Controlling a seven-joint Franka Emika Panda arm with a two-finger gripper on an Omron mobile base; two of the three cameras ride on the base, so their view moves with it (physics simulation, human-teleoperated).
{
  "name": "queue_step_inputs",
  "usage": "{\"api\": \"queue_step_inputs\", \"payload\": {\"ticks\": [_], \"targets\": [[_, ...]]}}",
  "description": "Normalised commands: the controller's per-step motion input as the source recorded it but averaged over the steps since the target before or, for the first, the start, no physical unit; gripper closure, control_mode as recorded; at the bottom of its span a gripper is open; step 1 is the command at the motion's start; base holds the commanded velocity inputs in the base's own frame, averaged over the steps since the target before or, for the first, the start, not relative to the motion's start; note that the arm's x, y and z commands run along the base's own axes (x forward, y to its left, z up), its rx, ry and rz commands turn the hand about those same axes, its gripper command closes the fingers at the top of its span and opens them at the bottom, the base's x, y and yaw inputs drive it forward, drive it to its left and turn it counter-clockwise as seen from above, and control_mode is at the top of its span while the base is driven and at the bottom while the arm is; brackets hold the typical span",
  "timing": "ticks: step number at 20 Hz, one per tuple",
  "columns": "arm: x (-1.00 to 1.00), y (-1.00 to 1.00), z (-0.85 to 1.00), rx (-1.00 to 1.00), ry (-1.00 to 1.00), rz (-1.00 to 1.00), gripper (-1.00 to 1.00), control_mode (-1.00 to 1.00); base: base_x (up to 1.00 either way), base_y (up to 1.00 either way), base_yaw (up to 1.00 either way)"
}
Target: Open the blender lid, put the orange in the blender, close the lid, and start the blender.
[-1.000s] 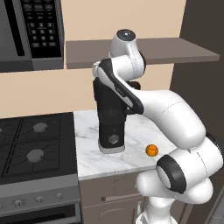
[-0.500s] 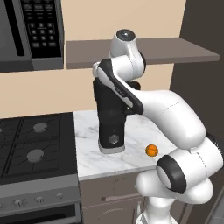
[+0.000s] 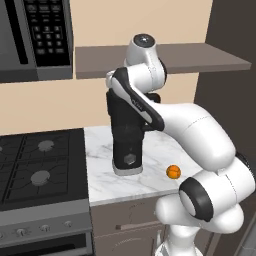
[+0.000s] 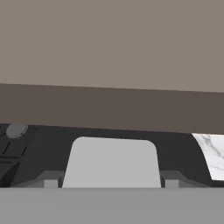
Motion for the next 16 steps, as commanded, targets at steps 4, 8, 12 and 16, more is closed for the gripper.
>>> {"api": "queue_step_inputs", "payload": {"ticks": [4, 8, 12, 16], "targets": [[-0.1, 0.0, 0.43, 0.0, -0.02, 0.0, 1.0, -1.0, 0.0, 0.0, 0.0], [-0.11, 0.0, 0.58, 0.0, 0.0, 0.0, 1.0, -1.0, 0.0, 0.0, 0.0], [-0.06, 0.0, 0.26, 0.0, 0.0, 0.0, 1.0, -1.0, 0.0, 0.0, 0.0], [-0.06, 0.0, 0.21, 0.0, 0.0, 0.0, 1.0, -1.0, 0.0, 0.0, 0.0]]}}
